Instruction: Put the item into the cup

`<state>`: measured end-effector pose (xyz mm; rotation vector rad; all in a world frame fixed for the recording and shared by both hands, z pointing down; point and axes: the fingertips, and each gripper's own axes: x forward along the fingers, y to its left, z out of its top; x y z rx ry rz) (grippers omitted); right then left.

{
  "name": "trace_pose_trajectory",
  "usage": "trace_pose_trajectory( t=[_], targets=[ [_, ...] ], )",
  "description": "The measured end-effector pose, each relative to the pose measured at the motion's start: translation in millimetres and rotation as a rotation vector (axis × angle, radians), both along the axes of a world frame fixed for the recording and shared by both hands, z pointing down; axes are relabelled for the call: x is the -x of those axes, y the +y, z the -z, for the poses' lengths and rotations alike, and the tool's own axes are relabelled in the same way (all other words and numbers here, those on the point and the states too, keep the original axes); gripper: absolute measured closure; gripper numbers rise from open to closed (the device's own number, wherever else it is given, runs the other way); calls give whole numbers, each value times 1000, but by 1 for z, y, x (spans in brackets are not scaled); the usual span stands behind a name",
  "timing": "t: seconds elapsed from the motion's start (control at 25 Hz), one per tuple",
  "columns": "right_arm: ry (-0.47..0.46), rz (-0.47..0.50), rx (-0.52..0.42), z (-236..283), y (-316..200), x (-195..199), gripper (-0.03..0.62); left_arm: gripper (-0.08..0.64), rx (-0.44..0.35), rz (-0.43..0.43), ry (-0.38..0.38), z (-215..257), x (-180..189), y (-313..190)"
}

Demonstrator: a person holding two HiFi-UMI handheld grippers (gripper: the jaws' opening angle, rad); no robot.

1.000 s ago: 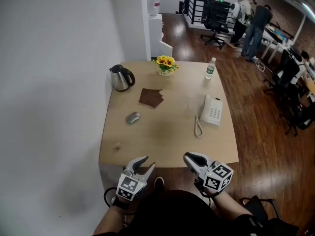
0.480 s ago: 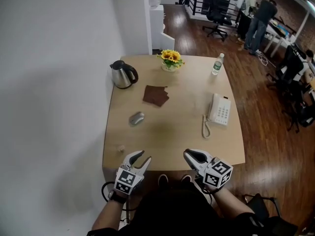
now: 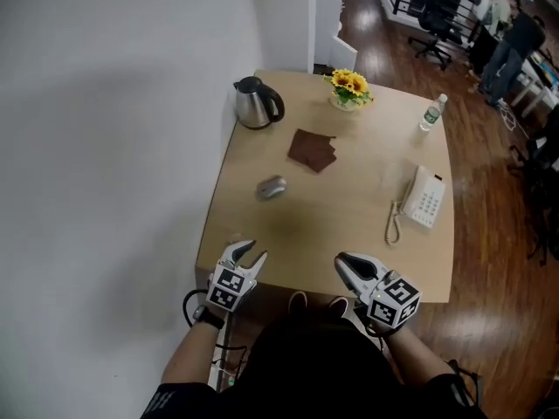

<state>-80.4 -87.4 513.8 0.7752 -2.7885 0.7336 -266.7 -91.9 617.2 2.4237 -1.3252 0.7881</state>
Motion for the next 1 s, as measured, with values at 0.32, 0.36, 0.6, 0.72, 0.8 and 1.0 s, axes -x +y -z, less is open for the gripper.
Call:
trace_pose_trajectory(
  t=[0.32,0.36,0.6,0.72,0.8,1.0],
  targets=[
    [73,123,2,-17,-2,42,545,420,121,57,-273,-74,83,-12],
    [87,134,1,-21,-3,48,545,420,142,69,-286,-84,91,-12],
    [130,190,38,-48,-8,79,545,420,267,127,-297,-132,118,-14],
    [133,212,50,-54,-7,92,543,442,293,124,-318,-146,122,-18],
    [125,217,59,-54,-6,97,545,459,308,118,-330,-153,124,-18],
    [122,206,72,-56,-5,97,545,562,328,98,-307,-161,124,-16]
  ],
)
